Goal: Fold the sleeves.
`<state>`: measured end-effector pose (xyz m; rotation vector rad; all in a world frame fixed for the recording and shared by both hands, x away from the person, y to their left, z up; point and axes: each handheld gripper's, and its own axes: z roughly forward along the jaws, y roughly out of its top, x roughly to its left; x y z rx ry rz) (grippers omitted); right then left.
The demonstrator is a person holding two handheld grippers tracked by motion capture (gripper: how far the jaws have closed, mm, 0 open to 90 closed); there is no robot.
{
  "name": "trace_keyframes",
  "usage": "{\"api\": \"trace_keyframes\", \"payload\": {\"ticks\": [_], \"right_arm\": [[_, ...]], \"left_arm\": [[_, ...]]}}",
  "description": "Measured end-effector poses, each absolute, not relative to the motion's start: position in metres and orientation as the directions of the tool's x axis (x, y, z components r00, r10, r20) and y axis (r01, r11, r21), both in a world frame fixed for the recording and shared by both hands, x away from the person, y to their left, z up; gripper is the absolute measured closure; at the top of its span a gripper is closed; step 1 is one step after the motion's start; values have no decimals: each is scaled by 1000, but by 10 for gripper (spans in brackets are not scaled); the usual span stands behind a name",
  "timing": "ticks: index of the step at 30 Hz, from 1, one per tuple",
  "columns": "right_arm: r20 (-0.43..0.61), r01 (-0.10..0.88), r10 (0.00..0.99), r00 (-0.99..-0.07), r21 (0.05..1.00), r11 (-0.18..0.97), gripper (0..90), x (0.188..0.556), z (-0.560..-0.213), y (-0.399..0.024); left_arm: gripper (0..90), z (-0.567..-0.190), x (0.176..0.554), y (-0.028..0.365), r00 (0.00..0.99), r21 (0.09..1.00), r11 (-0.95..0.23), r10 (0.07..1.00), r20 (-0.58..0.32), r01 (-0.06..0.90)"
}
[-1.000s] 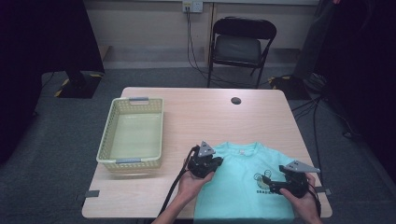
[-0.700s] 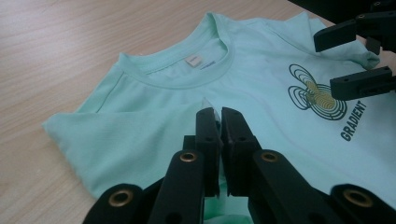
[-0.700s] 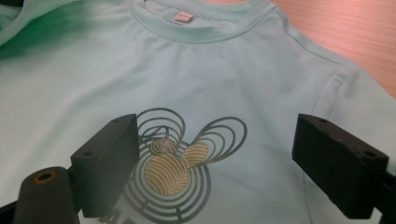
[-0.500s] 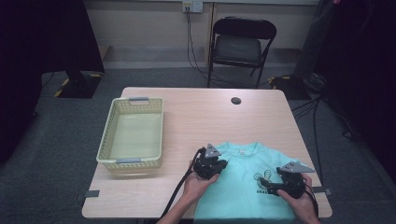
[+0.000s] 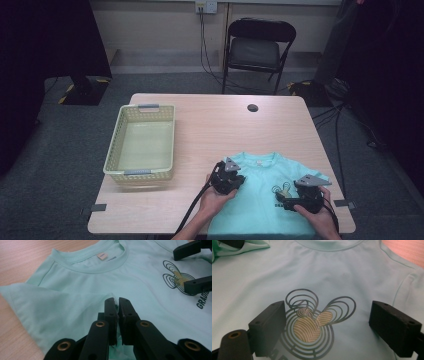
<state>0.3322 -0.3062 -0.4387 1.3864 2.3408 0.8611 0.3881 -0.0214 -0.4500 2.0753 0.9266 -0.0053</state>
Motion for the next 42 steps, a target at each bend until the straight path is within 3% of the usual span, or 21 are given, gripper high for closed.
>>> {"api": "trace_keyframes", "payload": {"ticks": [8,12,20,26,37,42], "right_arm": [[53,694,867,-496,624,359,130,332,-439,-306],[53,694,867,-496,624,359,129,332,-439,-306],[53,694,867,-496,624,359,128,332,-439,-306],[53,693,866,-496,625,359,128,332,-439,-306],[53,693,866,-498,624,360,128,332,-439,-306],[54,694,866,-497,624,359,128,332,-439,-306]], "left_arm": [[848,-456,392,-23,709,691,-346,617,-341,635],[785,-456,392,-22,723,691,-358,597,-348,628],[587,-451,389,-19,745,714,-356,572,-344,603],[362,-442,386,-12,748,727,-361,587,-310,585],[245,-425,373,15,768,732,-393,579,-272,556],[152,-426,365,28,750,716,-407,613,-246,567]]}}
